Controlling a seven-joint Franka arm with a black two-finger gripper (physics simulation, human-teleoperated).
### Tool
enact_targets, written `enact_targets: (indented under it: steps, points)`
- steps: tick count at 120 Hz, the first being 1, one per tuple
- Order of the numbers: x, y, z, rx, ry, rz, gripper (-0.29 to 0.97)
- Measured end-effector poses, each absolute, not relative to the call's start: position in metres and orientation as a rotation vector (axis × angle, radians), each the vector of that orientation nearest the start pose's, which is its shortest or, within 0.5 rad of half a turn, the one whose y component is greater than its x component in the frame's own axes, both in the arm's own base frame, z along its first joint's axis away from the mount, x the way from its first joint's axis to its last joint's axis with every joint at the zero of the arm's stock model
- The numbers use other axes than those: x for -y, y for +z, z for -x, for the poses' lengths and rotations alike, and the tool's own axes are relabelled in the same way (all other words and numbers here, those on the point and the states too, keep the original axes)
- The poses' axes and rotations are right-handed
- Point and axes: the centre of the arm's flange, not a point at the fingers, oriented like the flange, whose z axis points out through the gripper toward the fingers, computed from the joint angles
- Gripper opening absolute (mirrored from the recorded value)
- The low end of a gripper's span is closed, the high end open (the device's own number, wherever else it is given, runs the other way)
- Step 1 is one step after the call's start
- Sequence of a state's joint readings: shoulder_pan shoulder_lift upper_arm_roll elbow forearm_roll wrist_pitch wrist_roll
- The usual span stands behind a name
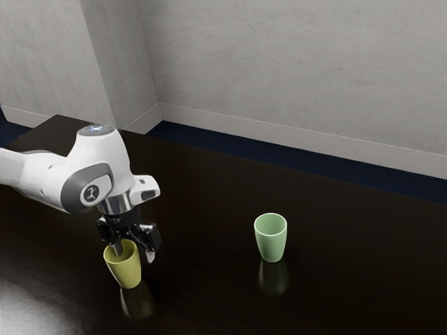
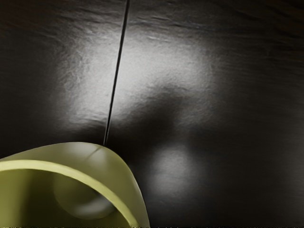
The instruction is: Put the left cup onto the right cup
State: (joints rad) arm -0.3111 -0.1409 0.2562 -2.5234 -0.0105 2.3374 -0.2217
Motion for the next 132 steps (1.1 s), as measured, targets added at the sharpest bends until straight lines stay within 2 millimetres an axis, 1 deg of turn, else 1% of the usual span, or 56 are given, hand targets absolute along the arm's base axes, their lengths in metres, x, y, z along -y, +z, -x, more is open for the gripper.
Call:
enact_targets:
  steps: [19, 33, 71, 104, 116, 132]
  points:
    - [0.025, 0.315, -0.442, 0.280, 0.099, 3.160, 0.59]
    - [0.025, 0.310, -0.441, 0.286, 0.103, 3.157, 0.54]
    - [0.021, 0.301, -0.442, 0.321, 0.118, 3.146, 0.30]
    - [0.021, 0.300, -0.442, 0.341, 0.119, 3.143, 0.02]
    - [0.021, 0.300, -0.442, 0.350, 0.119, 3.141, -0.03]
    - [0.022, 0.300, -0.441, 0.362, 0.121, 3.138, -0.08]
